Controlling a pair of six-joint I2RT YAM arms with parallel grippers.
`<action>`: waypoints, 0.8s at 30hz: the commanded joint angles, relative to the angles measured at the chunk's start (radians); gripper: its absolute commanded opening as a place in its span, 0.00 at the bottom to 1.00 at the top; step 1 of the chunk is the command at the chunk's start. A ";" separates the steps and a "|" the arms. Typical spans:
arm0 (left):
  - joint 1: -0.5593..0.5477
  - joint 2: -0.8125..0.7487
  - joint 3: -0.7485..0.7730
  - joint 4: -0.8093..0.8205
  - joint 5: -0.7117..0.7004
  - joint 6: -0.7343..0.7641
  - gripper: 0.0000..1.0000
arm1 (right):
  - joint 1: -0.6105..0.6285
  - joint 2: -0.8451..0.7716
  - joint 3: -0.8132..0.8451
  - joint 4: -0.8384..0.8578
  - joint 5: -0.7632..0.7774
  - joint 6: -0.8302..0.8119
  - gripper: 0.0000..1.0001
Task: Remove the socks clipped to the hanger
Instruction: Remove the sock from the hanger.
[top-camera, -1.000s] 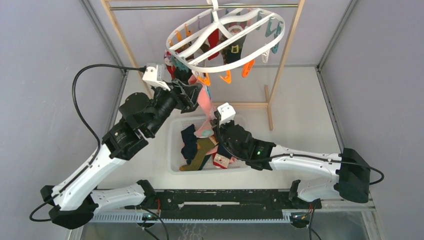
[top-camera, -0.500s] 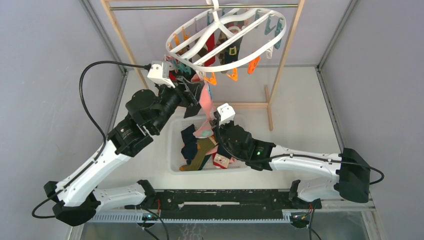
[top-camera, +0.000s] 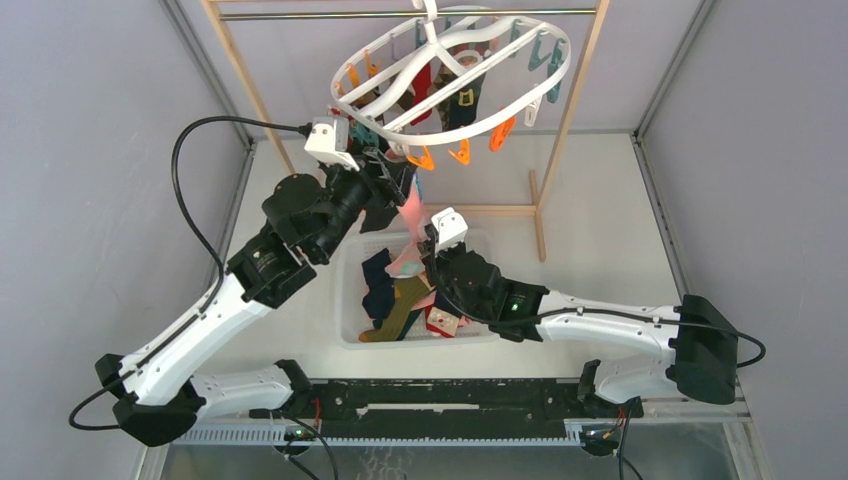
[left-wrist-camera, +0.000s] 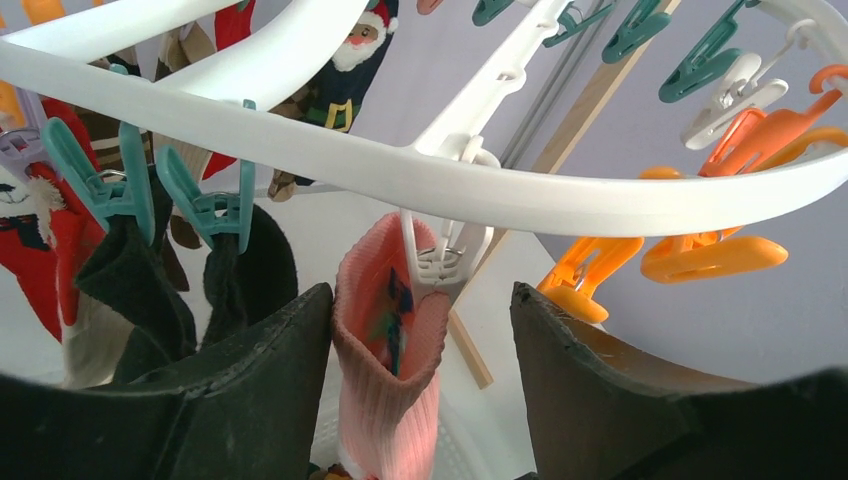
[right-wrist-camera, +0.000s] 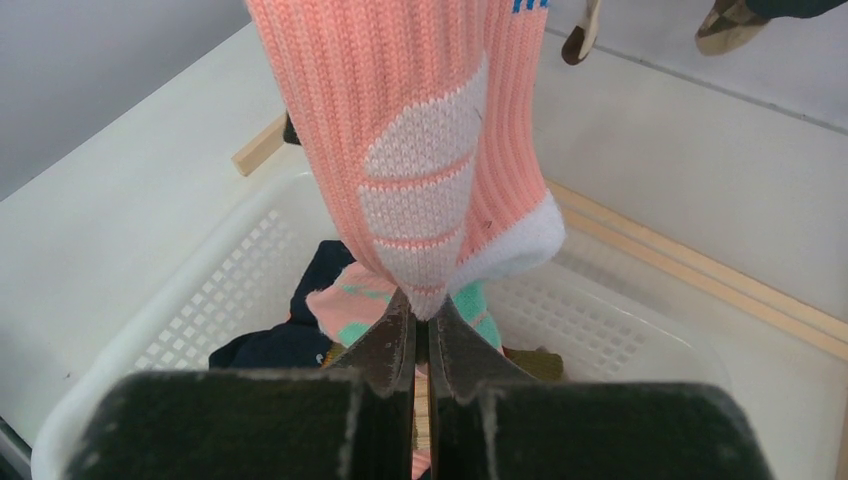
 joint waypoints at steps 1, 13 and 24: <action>-0.005 0.006 0.076 0.068 -0.002 0.021 0.69 | 0.012 0.004 0.045 0.017 0.009 -0.004 0.07; -0.005 0.005 0.047 0.140 -0.038 -0.001 0.64 | 0.013 0.006 0.046 0.017 0.007 -0.003 0.07; -0.005 -0.001 -0.011 0.220 -0.079 -0.017 0.62 | 0.015 0.009 0.045 0.011 0.004 -0.002 0.07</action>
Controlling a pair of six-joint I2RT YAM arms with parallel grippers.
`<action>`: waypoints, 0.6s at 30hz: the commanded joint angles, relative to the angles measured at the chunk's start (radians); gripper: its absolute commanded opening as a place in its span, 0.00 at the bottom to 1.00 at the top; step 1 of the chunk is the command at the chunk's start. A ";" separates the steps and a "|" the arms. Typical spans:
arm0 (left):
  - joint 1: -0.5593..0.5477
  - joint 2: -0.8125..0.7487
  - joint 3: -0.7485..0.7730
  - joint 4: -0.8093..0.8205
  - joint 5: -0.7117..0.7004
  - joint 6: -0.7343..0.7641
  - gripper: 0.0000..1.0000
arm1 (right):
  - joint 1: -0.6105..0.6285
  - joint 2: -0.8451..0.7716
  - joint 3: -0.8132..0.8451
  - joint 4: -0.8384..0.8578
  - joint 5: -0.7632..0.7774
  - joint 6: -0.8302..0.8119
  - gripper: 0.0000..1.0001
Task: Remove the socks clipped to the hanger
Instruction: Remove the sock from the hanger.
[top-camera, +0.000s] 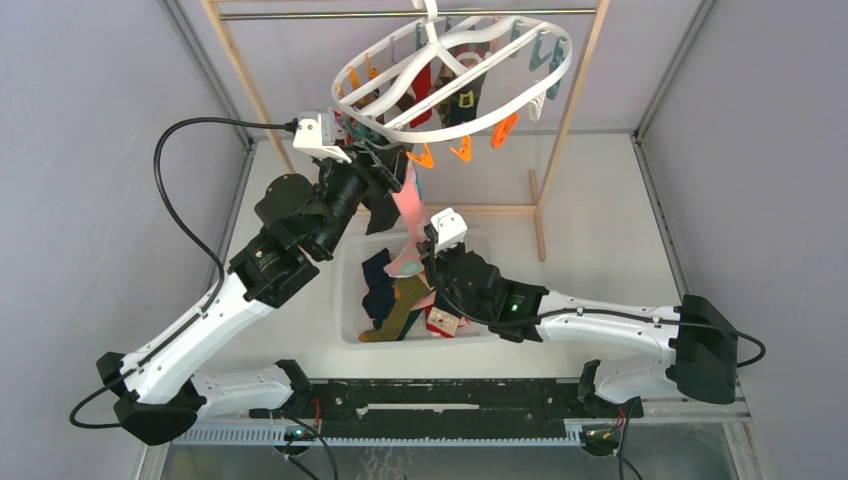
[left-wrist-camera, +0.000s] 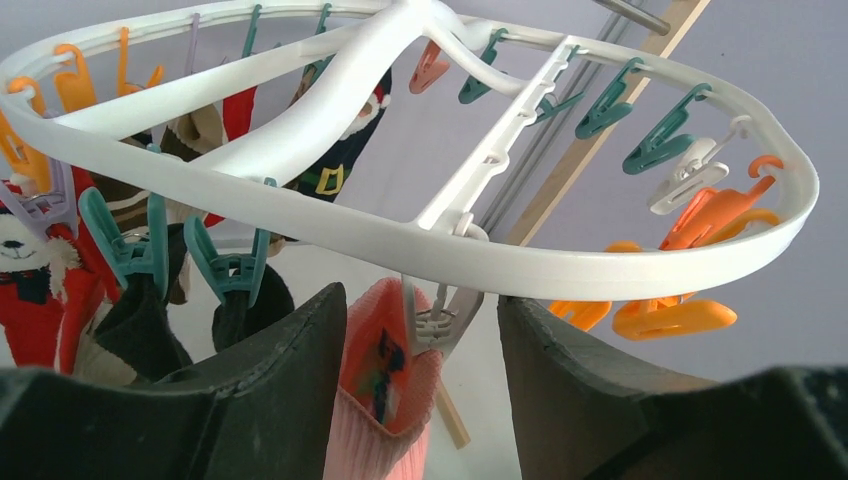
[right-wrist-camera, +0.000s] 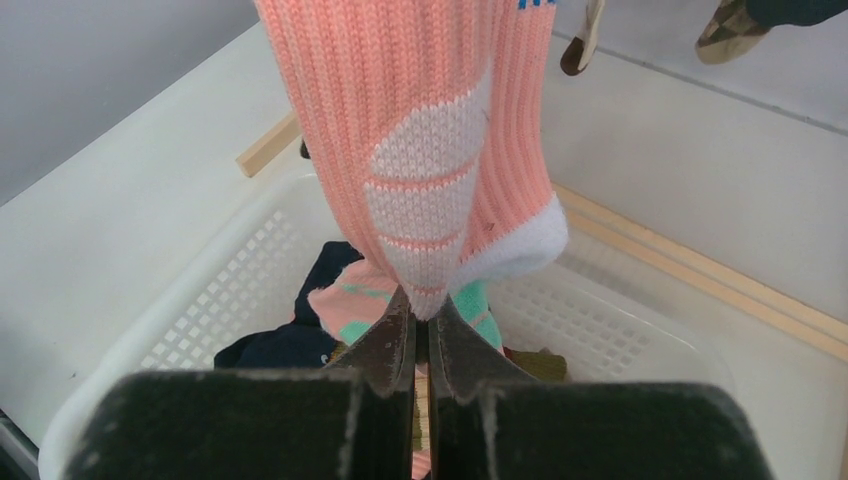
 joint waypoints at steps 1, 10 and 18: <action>-0.005 -0.005 -0.012 0.086 -0.031 -0.014 0.62 | 0.010 0.008 0.043 0.011 0.004 -0.001 0.07; -0.006 0.013 -0.004 0.057 -0.044 -0.025 0.65 | 0.010 0.015 0.043 0.015 0.008 -0.004 0.07; -0.013 0.027 -0.006 0.044 -0.062 -0.029 0.69 | 0.010 0.031 0.043 0.021 0.004 0.001 0.07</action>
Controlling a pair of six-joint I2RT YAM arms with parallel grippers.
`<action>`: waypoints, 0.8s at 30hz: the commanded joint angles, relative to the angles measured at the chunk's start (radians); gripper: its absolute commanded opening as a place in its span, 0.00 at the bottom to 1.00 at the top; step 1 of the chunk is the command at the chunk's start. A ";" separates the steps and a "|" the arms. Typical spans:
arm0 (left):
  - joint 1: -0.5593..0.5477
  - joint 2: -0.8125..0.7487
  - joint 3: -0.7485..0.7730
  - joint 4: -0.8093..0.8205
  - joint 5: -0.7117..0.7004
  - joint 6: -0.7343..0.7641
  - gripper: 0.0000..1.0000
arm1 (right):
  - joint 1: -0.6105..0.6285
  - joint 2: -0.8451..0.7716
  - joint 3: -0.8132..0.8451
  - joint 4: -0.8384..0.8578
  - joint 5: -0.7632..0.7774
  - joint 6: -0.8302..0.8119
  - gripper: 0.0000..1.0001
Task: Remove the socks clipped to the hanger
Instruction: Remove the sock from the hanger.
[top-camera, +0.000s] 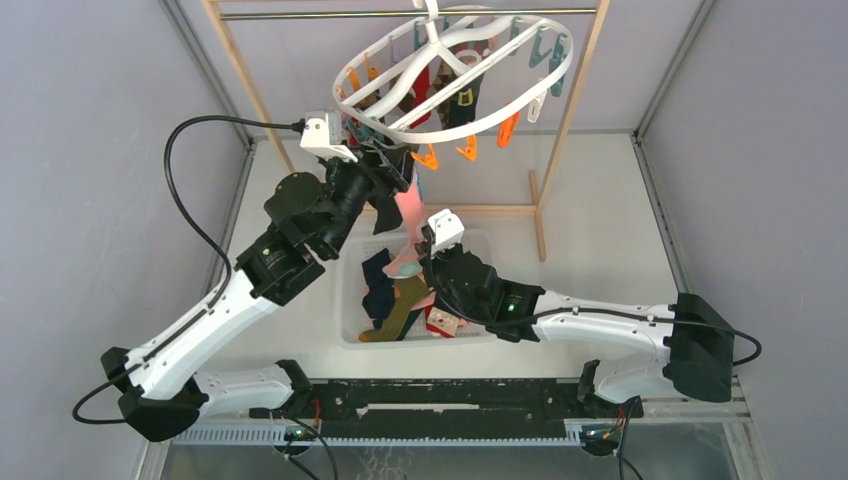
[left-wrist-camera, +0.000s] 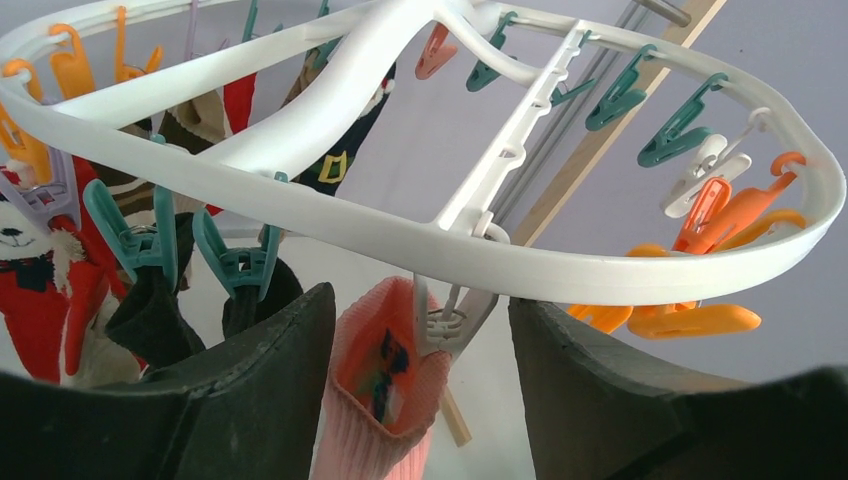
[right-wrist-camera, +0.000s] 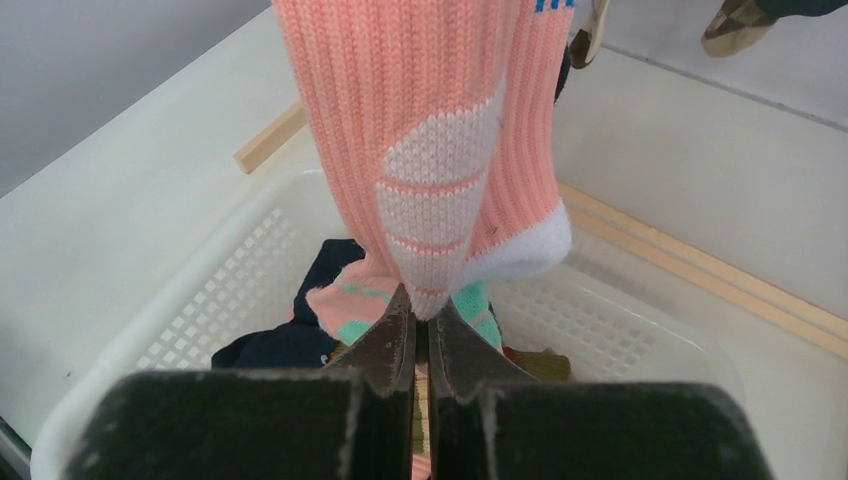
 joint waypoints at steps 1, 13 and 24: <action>-0.009 0.008 -0.005 0.029 -0.042 -0.014 0.69 | 0.009 0.015 0.043 0.010 0.004 0.003 0.07; -0.017 0.034 0.011 0.013 -0.073 0.011 0.49 | 0.007 0.026 0.043 0.010 0.001 0.009 0.06; -0.017 0.036 0.018 -0.003 -0.098 0.033 0.48 | 0.006 0.030 0.043 0.001 0.000 0.016 0.06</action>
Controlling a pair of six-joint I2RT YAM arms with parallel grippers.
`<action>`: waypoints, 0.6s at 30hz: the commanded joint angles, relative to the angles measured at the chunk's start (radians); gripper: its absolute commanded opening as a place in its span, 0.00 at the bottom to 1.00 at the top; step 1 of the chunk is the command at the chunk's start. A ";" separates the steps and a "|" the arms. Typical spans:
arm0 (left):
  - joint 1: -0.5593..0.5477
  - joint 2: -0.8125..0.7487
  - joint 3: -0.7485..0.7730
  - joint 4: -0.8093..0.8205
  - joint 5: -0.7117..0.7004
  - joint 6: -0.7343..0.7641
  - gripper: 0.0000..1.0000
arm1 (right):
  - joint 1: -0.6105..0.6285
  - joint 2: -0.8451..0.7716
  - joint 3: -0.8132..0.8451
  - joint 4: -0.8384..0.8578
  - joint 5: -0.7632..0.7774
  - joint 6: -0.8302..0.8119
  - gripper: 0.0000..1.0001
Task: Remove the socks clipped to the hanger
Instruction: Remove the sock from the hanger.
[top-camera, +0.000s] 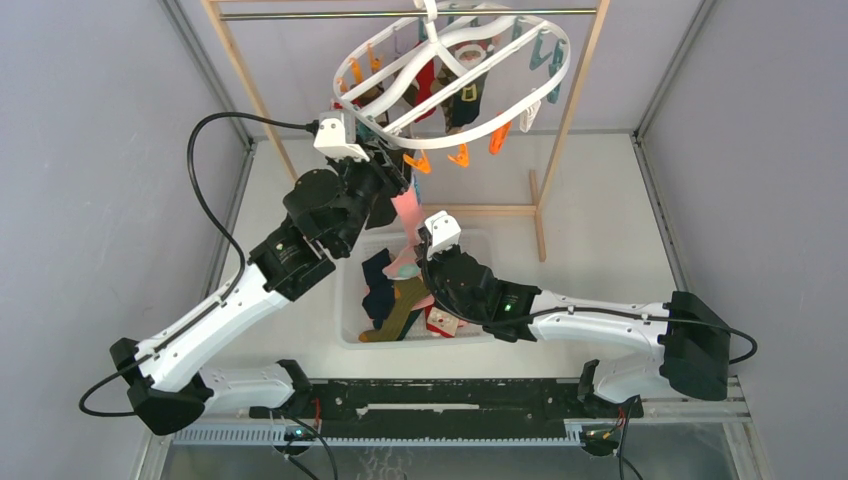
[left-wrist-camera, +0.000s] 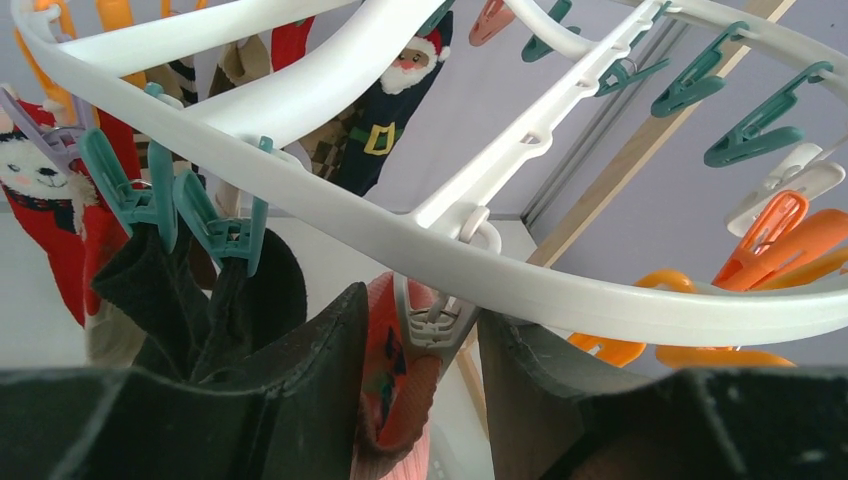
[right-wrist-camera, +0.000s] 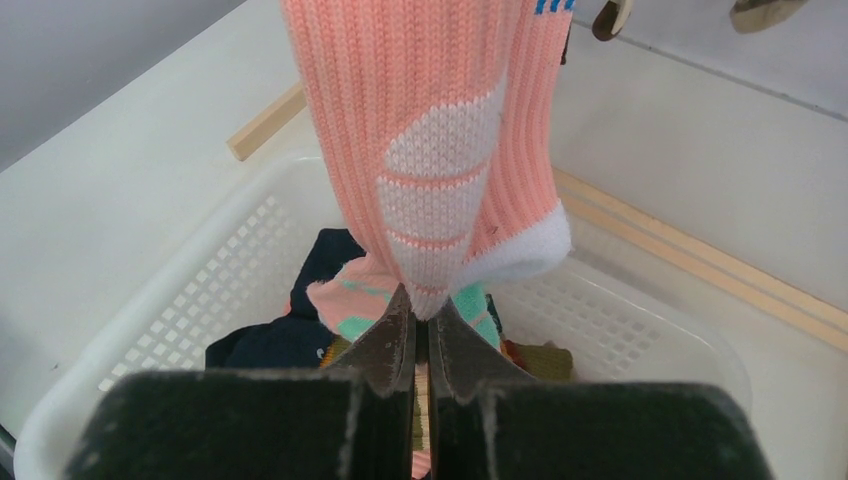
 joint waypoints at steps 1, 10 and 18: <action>-0.004 -0.013 0.020 0.018 -0.024 0.029 0.48 | 0.006 0.007 0.043 0.004 0.000 0.014 0.06; -0.005 -0.019 0.035 0.010 -0.012 0.036 0.28 | 0.006 0.010 0.043 0.004 -0.005 0.016 0.06; -0.004 -0.027 0.039 0.012 0.012 0.043 0.03 | 0.006 0.012 0.043 0.000 -0.010 0.018 0.06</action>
